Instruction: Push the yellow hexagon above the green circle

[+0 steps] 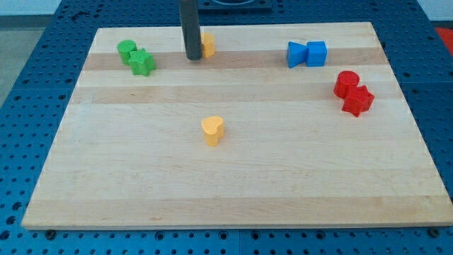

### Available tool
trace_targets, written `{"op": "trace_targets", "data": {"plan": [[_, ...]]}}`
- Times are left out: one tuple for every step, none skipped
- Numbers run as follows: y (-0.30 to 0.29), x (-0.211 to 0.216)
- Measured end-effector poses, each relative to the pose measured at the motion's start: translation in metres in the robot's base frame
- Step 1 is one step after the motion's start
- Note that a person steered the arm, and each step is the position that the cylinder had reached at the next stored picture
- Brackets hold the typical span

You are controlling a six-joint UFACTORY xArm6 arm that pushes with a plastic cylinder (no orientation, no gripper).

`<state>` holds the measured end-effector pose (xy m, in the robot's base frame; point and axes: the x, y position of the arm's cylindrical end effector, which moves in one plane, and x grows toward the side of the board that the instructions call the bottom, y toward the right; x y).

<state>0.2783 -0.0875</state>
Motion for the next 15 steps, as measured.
{"op": "trace_targets", "data": {"plan": [[0.004, -0.003], [0.03, -0.003], [0.046, -0.002], [0.053, -0.014], [0.053, -0.04], [0.057, -0.05], [0.081, -0.05], [0.099, -0.055], [0.103, -0.068], [0.099, -0.086], [0.092, -0.085], [0.062, -0.084], [0.026, -0.085], [-0.005, -0.084], [-0.048, -0.083]]}}
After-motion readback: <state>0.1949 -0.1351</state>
